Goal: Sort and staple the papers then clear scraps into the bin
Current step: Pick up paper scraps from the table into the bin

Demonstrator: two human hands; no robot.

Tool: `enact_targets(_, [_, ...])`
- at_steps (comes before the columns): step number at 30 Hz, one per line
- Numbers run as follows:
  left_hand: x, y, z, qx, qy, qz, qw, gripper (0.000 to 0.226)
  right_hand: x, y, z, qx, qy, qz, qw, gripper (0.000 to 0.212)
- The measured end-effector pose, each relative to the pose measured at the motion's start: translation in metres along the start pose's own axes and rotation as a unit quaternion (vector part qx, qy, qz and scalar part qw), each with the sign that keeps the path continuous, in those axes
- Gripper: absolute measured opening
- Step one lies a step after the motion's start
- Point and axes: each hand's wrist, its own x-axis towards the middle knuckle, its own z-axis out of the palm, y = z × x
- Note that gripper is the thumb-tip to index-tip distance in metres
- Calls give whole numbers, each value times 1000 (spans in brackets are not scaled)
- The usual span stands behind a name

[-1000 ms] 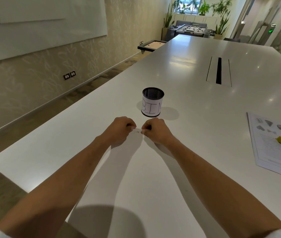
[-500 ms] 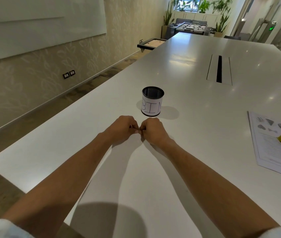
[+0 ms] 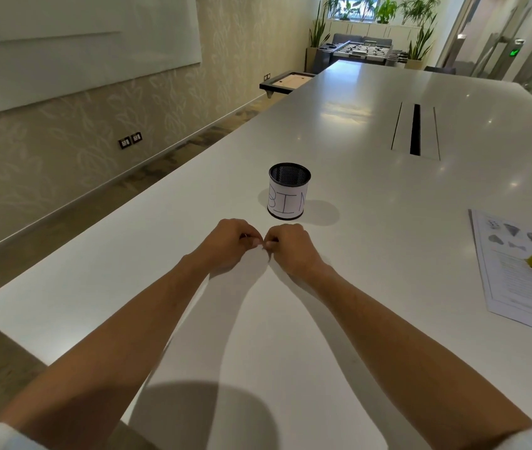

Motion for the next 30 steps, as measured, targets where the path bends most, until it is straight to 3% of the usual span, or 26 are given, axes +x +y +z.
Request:
enact_targets(4, [3,-1,-9,19,-40,6,999,19,2,12,-7,91,48,62,993,19])
enact_targets(9, [13,9,-10,117,-133,88,980,28,-4,15,-11,128,68,75,987,19])
enact_targets(17, [18,11,-6,120,-128,140,975,18,-3,9,-11,95,36,27,994,22])
enact_targets(30, [20,7,5,127,-101,128,978,10,-3,12,-12,108,40,18,993,21])
